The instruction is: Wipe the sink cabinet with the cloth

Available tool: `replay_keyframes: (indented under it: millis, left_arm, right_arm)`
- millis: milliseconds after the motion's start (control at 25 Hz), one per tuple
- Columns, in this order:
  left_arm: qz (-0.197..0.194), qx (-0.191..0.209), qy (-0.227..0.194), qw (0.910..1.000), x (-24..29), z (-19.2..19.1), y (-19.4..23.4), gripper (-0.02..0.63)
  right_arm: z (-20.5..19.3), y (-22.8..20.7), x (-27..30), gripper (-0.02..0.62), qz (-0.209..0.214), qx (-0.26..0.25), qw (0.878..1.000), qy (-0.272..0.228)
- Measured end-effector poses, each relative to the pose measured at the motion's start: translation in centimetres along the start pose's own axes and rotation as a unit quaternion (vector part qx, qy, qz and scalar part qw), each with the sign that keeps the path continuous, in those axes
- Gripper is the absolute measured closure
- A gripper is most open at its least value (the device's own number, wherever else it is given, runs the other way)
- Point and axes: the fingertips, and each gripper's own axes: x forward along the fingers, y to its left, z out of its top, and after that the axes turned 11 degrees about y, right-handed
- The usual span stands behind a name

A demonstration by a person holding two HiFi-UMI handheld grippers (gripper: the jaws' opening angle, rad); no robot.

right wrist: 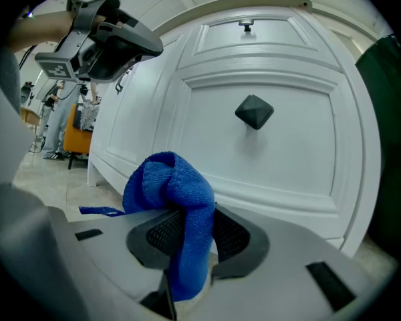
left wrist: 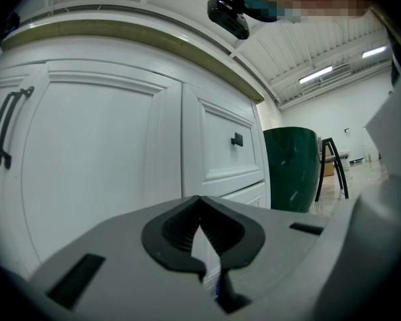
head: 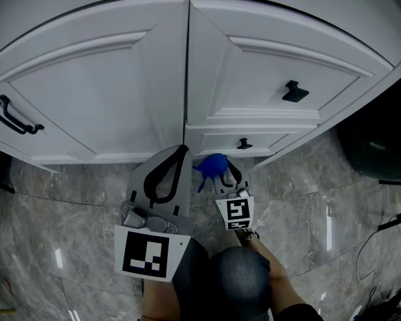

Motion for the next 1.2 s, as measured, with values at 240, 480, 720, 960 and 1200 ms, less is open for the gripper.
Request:
replay_keyframes:
  millis: [240, 480, 720, 960, 1200]
  left_arm:
    - [0.001, 0.000, -0.001, 1.0000, 0.0, 0.0, 0.1, 0.606]
    - [0.001, 0.000, -0.001, 1.0000, 0.0, 0.0, 0.0, 0.606]
    - [0.001, 0.000, 0.000, 1.0000, 0.0, 0.0, 0.0, 0.606]
    - [0.001, 0.003, 0.000, 1.0000, -0.1, 0.1, -0.1, 0.606]
    - [0.001, 0.003, 0.000, 1.0000, 0.0, 0.1, -0.2, 0.606]
  right_arm:
    - [-0.2, -0.5, -0.2, 0.480, -0.007, 0.003, 1.000, 0.002]
    - [-0.6, -1.5, -0.4, 0.480, -0.019, 0.015, 1.000, 0.006]
    - [-0.7, -2.0, -0.5, 0.480, -0.024, 0.020, 0.999, 0.007]
    - [-0.9, -2.4, -0.6, 0.480, -0.029, 0.024, 0.999, 0.009]
    - [-1.3, -3.4, -0.9, 0.480, -0.040, 0.036, 0.998, 0.012]
